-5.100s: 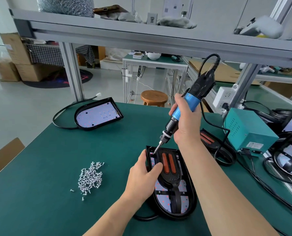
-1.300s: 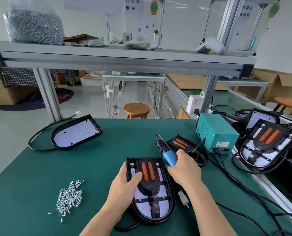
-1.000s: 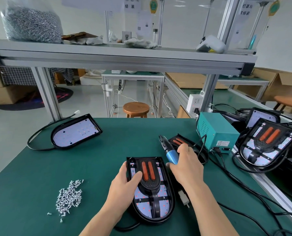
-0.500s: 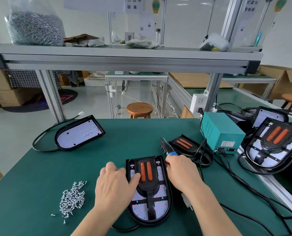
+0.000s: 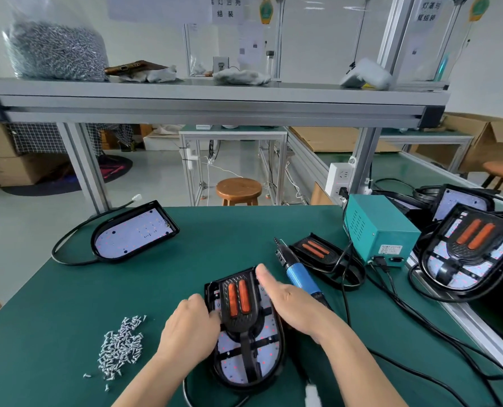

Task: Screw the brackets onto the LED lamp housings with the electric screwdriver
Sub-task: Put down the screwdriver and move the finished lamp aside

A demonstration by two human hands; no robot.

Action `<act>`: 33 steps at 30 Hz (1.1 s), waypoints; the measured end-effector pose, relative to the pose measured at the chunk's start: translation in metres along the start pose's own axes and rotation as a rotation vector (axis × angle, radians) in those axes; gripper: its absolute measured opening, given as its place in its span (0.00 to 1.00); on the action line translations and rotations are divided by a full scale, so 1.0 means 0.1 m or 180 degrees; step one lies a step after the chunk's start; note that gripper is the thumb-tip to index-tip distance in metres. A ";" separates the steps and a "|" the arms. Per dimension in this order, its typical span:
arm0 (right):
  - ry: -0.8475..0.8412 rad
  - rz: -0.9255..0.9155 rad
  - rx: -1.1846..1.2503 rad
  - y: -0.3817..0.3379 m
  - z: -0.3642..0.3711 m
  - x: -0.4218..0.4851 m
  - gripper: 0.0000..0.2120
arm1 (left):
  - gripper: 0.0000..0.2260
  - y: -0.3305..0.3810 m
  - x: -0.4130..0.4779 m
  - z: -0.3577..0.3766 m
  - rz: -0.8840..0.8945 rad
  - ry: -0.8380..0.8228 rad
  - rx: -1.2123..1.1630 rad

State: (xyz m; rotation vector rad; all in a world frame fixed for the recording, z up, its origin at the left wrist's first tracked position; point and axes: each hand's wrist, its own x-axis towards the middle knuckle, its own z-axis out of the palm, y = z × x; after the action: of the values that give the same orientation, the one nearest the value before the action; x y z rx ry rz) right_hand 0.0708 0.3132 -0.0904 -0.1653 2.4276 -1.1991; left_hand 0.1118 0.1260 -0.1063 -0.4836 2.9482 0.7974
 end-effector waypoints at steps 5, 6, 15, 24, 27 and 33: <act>-0.0086 -0.0445 -0.0113 0.00 0.06 -0.02 0.22 | 0.11 0.03 -0.01 0.07 -0.0092 0.0377 -0.0362; -0.0191 -0.0406 0.0220 0.00 0.06 -0.03 0.20 | 0.10 0.03 -0.02 0.07 -0.0084 0.0424 -0.0389; -0.0466 -0.0049 0.1811 0.02 0.17 0.09 0.17 | 0.10 0.02 0.02 0.03 -0.0151 0.0292 -0.0507; 0.0134 0.0007 0.2690 0.11 0.10 0.21 0.16 | 0.13 -0.19 0.05 -0.24 0.0527 -0.1363 -0.0634; 0.0147 -0.0050 0.2953 0.12 0.09 0.22 0.15 | 0.09 -0.21 0.06 -0.13 0.0923 -0.0750 0.0566; -0.0114 -0.0177 0.2917 0.15 0.00 0.21 0.21 | 0.13 -0.24 0.19 0.05 0.0447 0.0231 -0.1069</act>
State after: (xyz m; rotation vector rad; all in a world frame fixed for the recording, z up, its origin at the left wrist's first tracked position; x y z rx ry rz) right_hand 0.0529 0.3162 -0.1090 0.0270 1.6242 -2.1525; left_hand 0.1012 0.1037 -0.1246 -0.3276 2.9475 1.3297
